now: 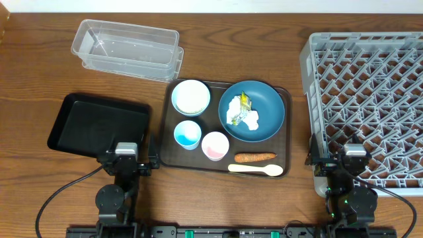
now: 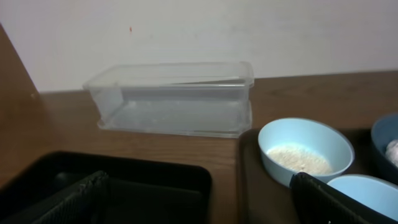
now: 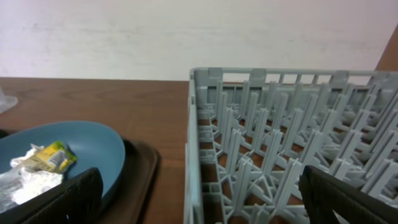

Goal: Sort waste into correct bins and load items into the dishwasher rack
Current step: 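Move the left gripper over the pink-lined white cup on the tray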

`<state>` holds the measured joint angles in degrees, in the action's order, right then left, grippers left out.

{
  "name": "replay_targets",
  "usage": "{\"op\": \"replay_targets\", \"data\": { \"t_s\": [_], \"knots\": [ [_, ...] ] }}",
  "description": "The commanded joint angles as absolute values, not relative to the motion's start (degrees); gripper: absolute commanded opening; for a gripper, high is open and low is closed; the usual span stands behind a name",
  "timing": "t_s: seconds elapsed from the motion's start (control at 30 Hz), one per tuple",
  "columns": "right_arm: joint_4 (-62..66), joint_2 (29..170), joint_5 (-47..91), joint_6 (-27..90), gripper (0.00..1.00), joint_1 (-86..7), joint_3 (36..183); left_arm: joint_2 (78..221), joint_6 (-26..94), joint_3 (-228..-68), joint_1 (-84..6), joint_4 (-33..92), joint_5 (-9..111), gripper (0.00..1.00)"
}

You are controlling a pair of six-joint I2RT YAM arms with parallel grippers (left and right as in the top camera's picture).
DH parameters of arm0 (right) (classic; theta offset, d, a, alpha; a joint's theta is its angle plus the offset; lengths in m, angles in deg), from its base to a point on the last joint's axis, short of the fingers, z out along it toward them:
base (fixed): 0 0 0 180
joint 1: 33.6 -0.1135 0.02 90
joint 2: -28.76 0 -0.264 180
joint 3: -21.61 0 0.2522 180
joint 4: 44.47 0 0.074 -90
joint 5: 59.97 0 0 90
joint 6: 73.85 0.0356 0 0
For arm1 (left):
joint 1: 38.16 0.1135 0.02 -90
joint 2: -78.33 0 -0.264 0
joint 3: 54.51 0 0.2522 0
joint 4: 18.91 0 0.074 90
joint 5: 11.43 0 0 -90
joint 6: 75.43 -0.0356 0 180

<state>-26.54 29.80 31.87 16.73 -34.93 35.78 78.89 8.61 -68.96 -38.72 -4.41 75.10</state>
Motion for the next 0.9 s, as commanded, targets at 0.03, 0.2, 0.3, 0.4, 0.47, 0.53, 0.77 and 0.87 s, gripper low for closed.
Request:
{"op": "replay_targets", "data": {
  "t_s": [0.03, 0.2, 0.3, 0.4, 0.47, 0.53, 0.77, 0.87],
  "knots": [
    [-24.1, 31.4, 30.6, 20.0, 0.99, -34.6, 38.4, 79.8, 18.2, -70.5, -38.9, -1.2, 74.9, 0.94],
    [-19.9, 38.9, 30.6, 19.9, 0.99, -34.6, 46.0, 86.3, 18.3, -76.7, -38.9, 3.0, 72.5, 0.94],
    [-16.2, 45.6, 30.6, 19.7, 0.99, -34.6, 52.6, 93.1, 18.3, -83.3, -38.9, 8.4, 72.1, 0.94],
    [-11.2, 53.3, 29.0, 18.6, 0.99, -34.6, 60.6, 101.5, 18.3, -91.3, -38.9, 14.6, 70.1, 0.94],
    [-7.8, 58.7, 28.1, 18.6, 0.99, -34.6, 66.0, 107.1, 18.3, -96.9, -38.9, 19.0, 68.8, 0.94],
    [-4.3, 63.6, 26.4, 18.3, 0.99, -34.6, 71.0, 112.7, 18.3, -102.7, -38.9, 24.0, 66.7, 0.94],
    [13.5, 79.7, 18.7, 16.4, 0.99, -34.6, 88.0, 127.9, 19.8, -121.6, -38.9, 47.0, 64.4, 0.94],
    [16.9, 82.8, 16.7, 16.5, 0.99, -34.6, 91.6, 131.7, 19.8, -127.2, -38.9, 54.7, 63.9, 0.94]
  ]
}}
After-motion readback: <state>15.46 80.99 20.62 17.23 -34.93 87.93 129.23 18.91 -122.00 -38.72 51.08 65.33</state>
